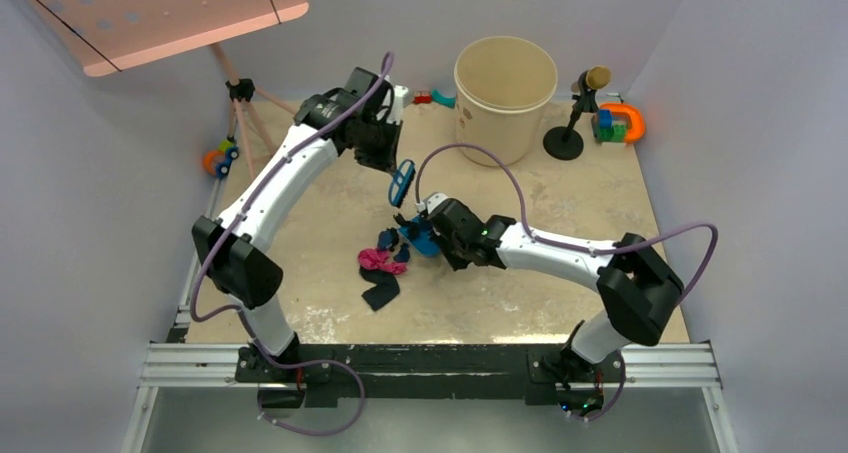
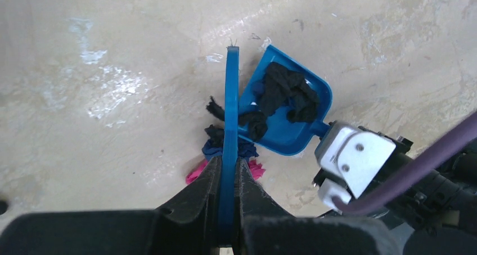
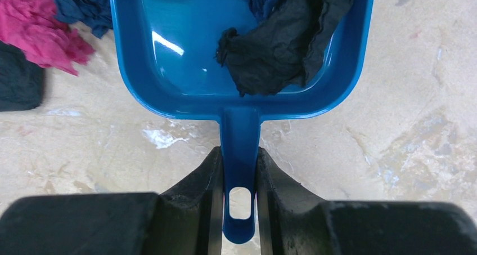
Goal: Sweep away the paper scraps from the table
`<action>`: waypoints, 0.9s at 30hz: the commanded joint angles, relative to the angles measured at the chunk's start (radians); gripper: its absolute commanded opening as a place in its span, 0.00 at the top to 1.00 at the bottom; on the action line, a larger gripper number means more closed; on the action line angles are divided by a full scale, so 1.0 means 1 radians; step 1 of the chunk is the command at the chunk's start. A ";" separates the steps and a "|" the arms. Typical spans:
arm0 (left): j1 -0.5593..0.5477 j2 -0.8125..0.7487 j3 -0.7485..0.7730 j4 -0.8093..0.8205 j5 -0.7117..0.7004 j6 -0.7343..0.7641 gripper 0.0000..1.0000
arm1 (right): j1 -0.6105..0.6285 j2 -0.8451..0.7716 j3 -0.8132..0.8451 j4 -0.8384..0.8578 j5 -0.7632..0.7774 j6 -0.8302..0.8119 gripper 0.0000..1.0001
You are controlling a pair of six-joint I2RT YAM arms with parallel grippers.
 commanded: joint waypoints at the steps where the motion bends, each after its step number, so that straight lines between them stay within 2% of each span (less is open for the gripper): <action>1: 0.032 -0.127 0.003 0.006 -0.074 -0.015 1.00 | -0.004 -0.052 -0.013 -0.014 0.041 0.038 1.00; 7: 0.082 -0.243 -0.041 0.000 -0.223 -0.058 1.00 | -0.004 -0.097 -0.004 -0.043 0.034 0.053 1.00; 13: 0.097 -0.357 -0.227 0.061 -0.366 -0.101 1.00 | -0.006 -0.133 0.096 -0.145 0.015 0.072 1.00; 22: 0.098 -0.490 -0.476 0.152 -0.395 -0.109 1.00 | -0.024 -0.103 0.370 -0.327 0.042 0.047 1.00; 27: 0.098 -0.523 -0.521 0.134 -0.415 -0.126 1.00 | -0.106 -0.077 0.536 -0.378 -0.009 0.027 1.00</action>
